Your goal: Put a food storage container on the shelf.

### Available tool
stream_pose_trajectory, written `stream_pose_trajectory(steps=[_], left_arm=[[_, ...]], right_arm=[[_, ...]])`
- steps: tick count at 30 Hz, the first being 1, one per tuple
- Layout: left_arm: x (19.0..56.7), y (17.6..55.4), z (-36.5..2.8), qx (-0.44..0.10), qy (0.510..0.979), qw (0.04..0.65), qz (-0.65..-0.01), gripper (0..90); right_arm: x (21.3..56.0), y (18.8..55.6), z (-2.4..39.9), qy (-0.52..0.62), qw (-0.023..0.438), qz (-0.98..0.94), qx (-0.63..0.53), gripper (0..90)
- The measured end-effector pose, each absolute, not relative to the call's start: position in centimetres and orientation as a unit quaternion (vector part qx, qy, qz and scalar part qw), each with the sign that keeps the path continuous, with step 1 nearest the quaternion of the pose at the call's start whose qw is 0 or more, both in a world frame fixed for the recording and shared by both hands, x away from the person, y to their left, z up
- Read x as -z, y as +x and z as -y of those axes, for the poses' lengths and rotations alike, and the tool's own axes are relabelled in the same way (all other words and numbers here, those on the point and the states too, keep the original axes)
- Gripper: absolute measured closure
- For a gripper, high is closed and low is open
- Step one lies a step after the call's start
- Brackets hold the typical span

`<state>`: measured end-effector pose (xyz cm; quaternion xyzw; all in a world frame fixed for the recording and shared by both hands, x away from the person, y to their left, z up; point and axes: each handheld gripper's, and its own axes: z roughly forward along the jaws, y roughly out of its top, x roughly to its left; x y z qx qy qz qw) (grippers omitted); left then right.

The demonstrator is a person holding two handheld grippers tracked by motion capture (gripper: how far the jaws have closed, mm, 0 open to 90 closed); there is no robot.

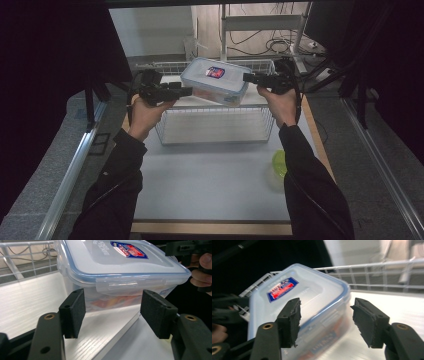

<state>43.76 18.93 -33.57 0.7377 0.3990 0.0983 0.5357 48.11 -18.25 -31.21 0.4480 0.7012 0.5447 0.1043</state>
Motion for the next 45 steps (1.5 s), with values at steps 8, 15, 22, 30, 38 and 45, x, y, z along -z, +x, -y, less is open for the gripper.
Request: stream_pose_trajectory(steps=[8,15,22,30,38,45], left_arm=[[34.0,42.9,-19.8,-0.121,0.73,0.543,-0.397,36.5],[34.5,42.5,-20.3,-0.121,0.727,0.543,-0.401,36.3],[34.7,42.4,-20.7,-0.121,0.726,0.543,-0.403,36.3],[34.8,42.4,-20.8,-0.124,0.725,0.542,-0.407,38.7],[34.8,42.7,-20.2,-0.131,0.731,0.533,-0.405,43.1],[34.5,42.2,-20.2,-0.184,0.743,0.505,-0.399,60.3]], right_arm=[[30.9,44.1,17.9,0.398,0.161,-0.743,-0.513,79.2],[32.7,41.7,16.5,0.366,0.143,-0.773,-0.498,89.4],[32.8,42.2,15.6,0.368,0.156,-0.773,-0.492,89.5],[33.1,44.4,15.8,0.403,0.152,-0.759,-0.488,88.2],[32.9,47.0,15.2,0.436,0.148,-0.744,-0.485,87.6],[32.6,46.8,15.3,0.429,0.162,-0.744,-0.485,88.3]])
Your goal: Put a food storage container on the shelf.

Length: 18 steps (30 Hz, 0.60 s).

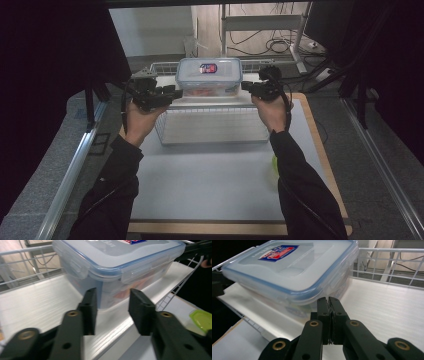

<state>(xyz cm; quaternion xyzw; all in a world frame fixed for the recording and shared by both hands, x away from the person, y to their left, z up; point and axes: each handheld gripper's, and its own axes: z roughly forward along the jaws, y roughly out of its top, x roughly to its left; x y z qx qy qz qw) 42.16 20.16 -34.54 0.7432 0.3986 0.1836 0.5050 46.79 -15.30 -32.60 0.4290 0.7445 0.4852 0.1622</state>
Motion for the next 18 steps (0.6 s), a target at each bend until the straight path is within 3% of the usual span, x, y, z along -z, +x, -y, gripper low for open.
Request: stream_pose_trajectory(steps=[3,8,12,17,18], left_arm=[[34.5,42.0,-20.6,-0.18,0.74,0.509,-0.402,67.5],[34.6,41.3,-20.8,-0.179,0.74,0.512,-0.397,66.0],[34.9,40.1,-20.6,-0.192,0.748,0.504,-0.386,53.5],[35.8,38.3,-20.1,-0.196,0.761,0.496,-0.369,41.6],[35.8,38.3,-20.1,-0.196,0.761,0.496,-0.369,39.7]], right_arm=[[32.8,46.0,15.5,0.42,0.153,-0.746,-0.494,89.2],[33.4,44.6,15.3,0.397,0.145,-0.757,-0.499,88.7],[33.9,43.4,15.3,0.377,0.152,-0.767,-0.496,81.4],[34.5,42.2,15.6,0.36,0.161,-0.775,-0.493,62.6],[34.5,42.2,15.6,0.36,0.161,-0.775,-0.493,62.6]])
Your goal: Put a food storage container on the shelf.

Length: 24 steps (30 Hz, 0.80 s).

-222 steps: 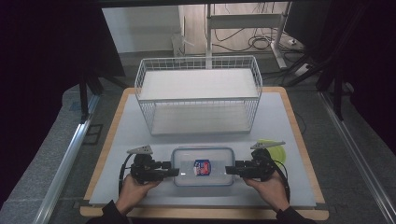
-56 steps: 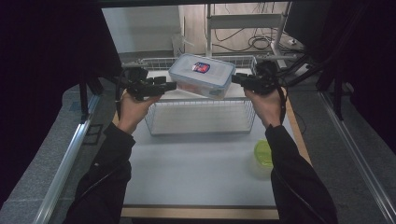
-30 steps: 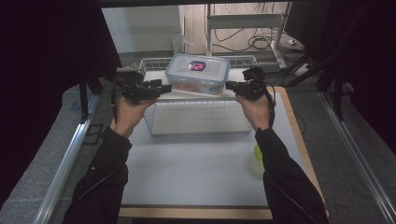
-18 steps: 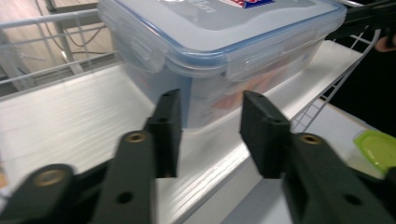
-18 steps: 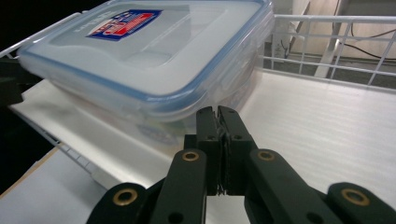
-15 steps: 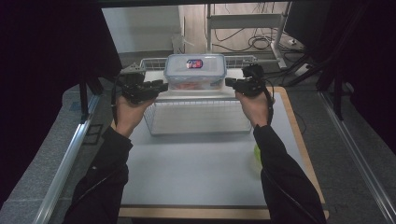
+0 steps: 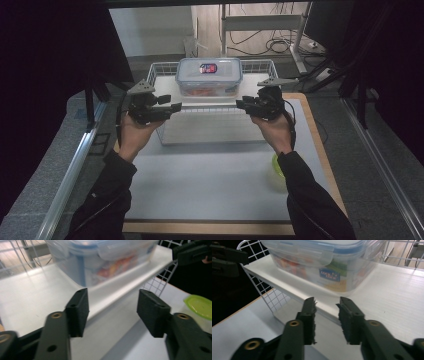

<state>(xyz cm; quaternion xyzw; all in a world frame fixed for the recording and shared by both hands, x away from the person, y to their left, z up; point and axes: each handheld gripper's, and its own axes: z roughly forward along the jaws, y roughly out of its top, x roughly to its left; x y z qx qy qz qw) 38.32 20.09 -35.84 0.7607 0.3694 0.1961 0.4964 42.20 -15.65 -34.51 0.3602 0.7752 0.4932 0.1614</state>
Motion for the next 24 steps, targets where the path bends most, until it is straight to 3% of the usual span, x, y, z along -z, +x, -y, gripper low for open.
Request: stream_pose_trajectory(steps=[3,11,24], left_arm=[[36.6,36.9,-19.6,-0.194,0.77,0.491,-0.358,33.0],[37.9,33.8,-18.4,-0.201,0.792,0.474,-0.327,26.0],[40.8,30.2,-17.6,-0.192,0.806,0.456,-0.326,20.8]], right_arm=[[35.0,41.4,15.7,0.348,0.163,-0.784,-0.488,51.8],[36.0,39.3,15.6,0.316,0.171,-0.802,-0.477,36.0],[38.9,36.3,16.1,0.306,0.15,-0.815,-0.468,22.4]])
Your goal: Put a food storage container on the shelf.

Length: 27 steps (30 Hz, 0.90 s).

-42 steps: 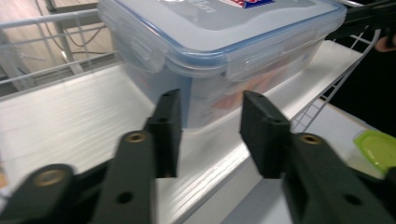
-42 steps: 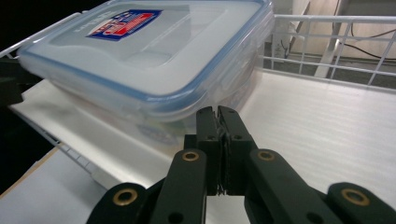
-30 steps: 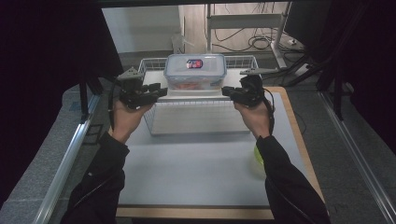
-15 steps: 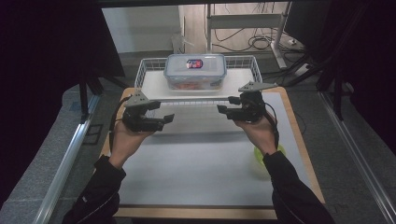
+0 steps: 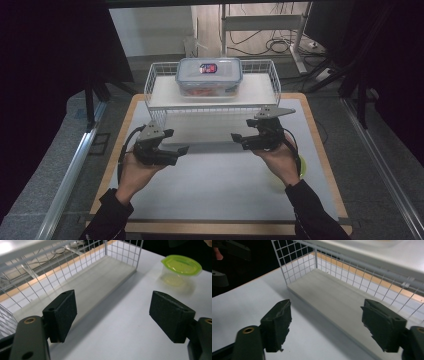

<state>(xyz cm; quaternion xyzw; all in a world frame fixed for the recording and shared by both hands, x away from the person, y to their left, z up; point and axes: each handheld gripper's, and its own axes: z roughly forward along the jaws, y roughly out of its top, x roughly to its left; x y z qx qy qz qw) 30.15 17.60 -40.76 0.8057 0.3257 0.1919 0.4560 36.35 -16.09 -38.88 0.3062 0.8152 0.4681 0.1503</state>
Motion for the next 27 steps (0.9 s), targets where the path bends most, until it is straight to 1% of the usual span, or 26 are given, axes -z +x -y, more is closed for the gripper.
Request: stream_pose_trajectory(steps=[2,8,9,11,13,16,17,19,20,24,27], left_arm=[[41.2,29.5,-17.4,-0.196,0.808,0.45,-0.326,20.1],[42.8,27.9,-17.1,-0.191,0.807,0.451,-0.329,16.8],[43.4,27.6,-17.1,-0.19,0.804,0.455,-0.333,15.6],[44.1,27.3,-17.0,-0.183,0.8,0.462,-0.337,15.1],[44.9,27.1,-16.9,-0.173,0.806,0.453,-0.339,13.9],[45.8,26.8,-16.8,-0.167,0.804,0.454,-0.346,12.0],[46.2,26.6,-16.7,-0.166,0.805,0.453,-0.347,9.0],[47.2,26.1,-16.5,-0.182,0.806,0.443,-0.347,5.1],[47.2,26.1,-16.5,-0.182,0.806,0.443,-0.347,2.3],[48.5,25.4,-16.5,-0.192,0.804,0.442,-0.35,0.9],[49.0,24.9,-16.6,-0.194,0.805,0.44,-0.348,0.8]], right_arm=[[39.4,35.8,16.2,0.308,0.145,-0.813,-0.472,18.1],[40.9,34.4,16.8,0.307,0.146,-0.816,-0.468,12.8],[41.6,33.9,17.1,0.306,0.146,-0.817,-0.467,10.0],[41.8,33.8,17.2,0.306,0.144,-0.817,-0.467,9.1],[42.5,33.3,17.4,0.307,0.14,-0.818,-0.466,7.7],[43.3,32.7,17.7,0.306,0.134,-0.819,-0.467,6.2],[43.7,32.3,17.7,0.304,0.129,-0.822,-0.465,5.2],[44.2,31.8,17.8,0.302,0.124,-0.825,-0.462,4.9],[44.2,31.8,17.8,0.302,0.124,-0.825,-0.462,4.9],[45.2,30.6,18.0,0.298,0.11,-0.829,-0.46,3.5],[45.8,29.8,18.0,0.293,0.117,-0.835,-0.451,3.3]])
